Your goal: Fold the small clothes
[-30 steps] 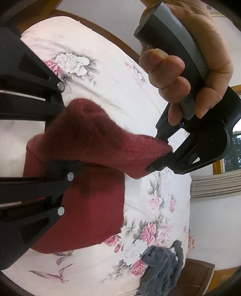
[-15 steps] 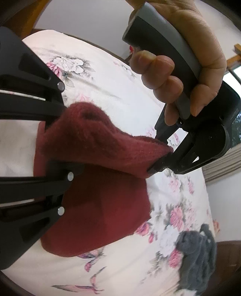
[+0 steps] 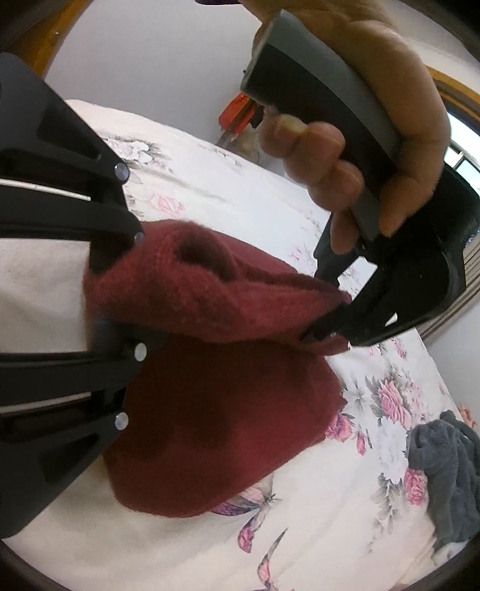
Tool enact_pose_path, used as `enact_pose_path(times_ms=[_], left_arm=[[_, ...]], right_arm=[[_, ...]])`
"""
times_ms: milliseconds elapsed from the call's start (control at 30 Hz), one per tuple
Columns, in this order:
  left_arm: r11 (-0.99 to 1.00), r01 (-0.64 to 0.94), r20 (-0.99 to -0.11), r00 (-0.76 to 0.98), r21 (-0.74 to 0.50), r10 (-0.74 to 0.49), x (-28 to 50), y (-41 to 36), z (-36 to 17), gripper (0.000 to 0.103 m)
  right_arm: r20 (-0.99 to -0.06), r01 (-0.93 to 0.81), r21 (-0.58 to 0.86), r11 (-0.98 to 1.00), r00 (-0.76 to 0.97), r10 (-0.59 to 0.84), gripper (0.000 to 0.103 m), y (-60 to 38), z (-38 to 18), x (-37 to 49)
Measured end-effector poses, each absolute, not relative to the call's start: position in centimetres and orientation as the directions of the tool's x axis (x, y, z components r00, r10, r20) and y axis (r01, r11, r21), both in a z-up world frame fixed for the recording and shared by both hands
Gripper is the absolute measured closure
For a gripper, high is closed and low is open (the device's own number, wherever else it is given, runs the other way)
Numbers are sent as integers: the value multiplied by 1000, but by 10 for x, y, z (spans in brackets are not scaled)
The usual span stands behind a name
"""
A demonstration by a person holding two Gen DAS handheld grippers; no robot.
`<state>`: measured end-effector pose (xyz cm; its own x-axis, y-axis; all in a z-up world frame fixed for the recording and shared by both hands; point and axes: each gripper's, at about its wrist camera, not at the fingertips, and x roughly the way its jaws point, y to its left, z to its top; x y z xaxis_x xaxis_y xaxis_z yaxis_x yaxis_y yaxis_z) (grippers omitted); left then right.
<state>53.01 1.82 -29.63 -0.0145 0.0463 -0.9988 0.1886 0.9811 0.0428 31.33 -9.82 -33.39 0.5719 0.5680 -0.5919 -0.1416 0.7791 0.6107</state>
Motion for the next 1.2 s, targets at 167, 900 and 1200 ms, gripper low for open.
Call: enact_pose_path(times_ms=[167,900,1200], left_arm=[[972,189,-991,8,136,137,531,1,-299,88],[934,72,-931,136,351,339,529,-57,-332,82],[996,32,-960,264,-87,-92,520,-50,-310,56]], right_arm=[[-551,-113,681,724,572,608,89,-116,-343,317],[-479,-20,831,556,483,733,90,-173,-384,322],[-434,46,882,468,464,772,80,-184,-403,322]])
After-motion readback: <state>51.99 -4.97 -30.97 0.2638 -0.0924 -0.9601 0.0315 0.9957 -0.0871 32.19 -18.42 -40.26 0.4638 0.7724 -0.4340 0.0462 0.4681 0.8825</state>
